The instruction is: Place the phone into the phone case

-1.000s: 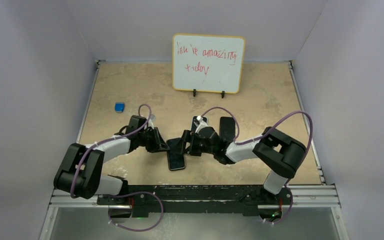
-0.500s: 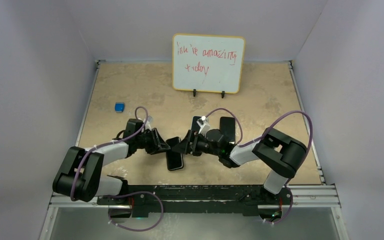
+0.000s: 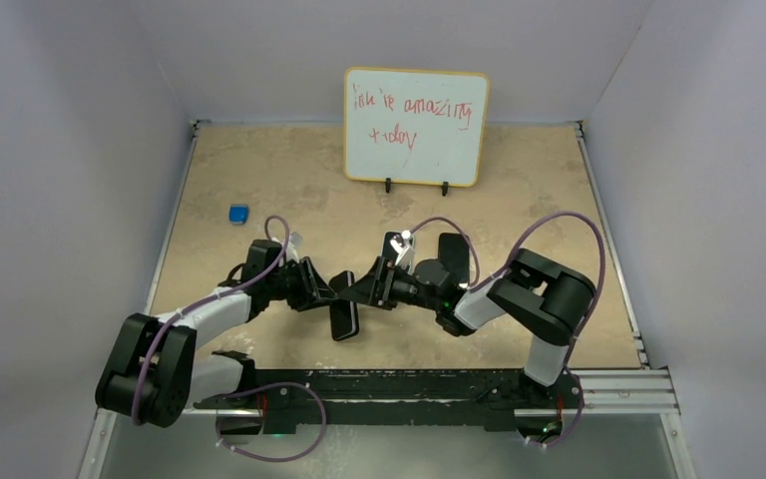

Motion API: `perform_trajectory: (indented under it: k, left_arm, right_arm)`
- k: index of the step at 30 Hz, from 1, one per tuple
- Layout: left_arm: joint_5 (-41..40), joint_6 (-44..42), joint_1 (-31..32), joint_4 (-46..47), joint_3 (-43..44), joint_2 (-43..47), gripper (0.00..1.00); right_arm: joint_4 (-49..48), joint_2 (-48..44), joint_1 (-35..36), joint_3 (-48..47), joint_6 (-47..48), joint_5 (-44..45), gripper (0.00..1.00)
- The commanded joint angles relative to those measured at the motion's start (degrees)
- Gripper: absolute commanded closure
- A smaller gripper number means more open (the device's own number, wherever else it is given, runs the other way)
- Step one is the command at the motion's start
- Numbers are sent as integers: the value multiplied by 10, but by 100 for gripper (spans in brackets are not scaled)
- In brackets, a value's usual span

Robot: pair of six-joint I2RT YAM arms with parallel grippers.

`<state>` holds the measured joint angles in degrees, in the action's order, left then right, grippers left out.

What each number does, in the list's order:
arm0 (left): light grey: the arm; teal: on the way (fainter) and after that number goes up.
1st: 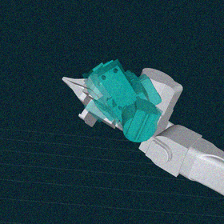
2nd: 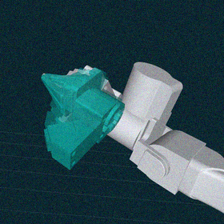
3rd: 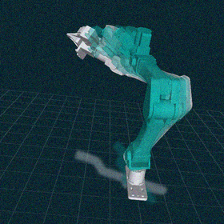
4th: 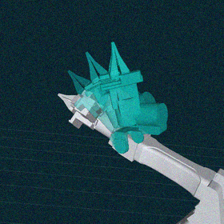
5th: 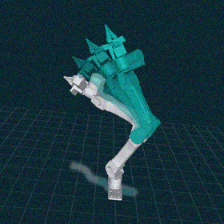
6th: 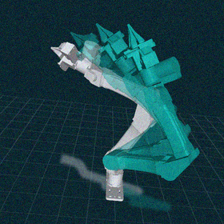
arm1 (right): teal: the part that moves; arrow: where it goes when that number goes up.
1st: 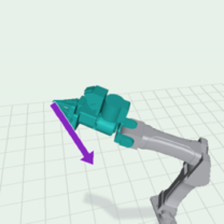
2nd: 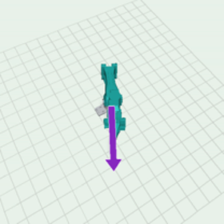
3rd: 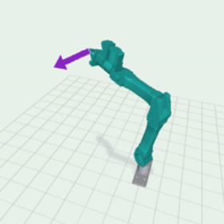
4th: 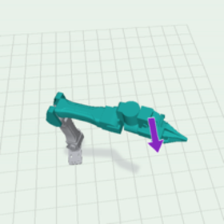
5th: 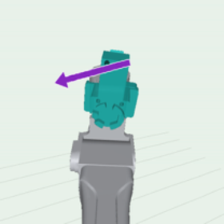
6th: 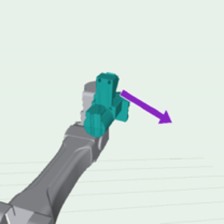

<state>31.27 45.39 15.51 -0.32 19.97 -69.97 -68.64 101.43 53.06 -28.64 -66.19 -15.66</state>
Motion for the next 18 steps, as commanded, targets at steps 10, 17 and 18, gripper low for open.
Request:
perform_trajectory:
  k: [10, 17, 18]
  left_arm:
    - [21, -1, 15, -14, -19, -17, 68]
    - [18, 1, 15, -9, -22, -15, 68]
    - [19, 1, 15, -8, -21, -14, 68]
  right_arm:
    - [-86, 52, 14, -52, -23, -46, 46]
    - [-126, 61, 14, -32, -37, -36, 90]
    - [-126, 62, 14, -33, -38, -41, 93]
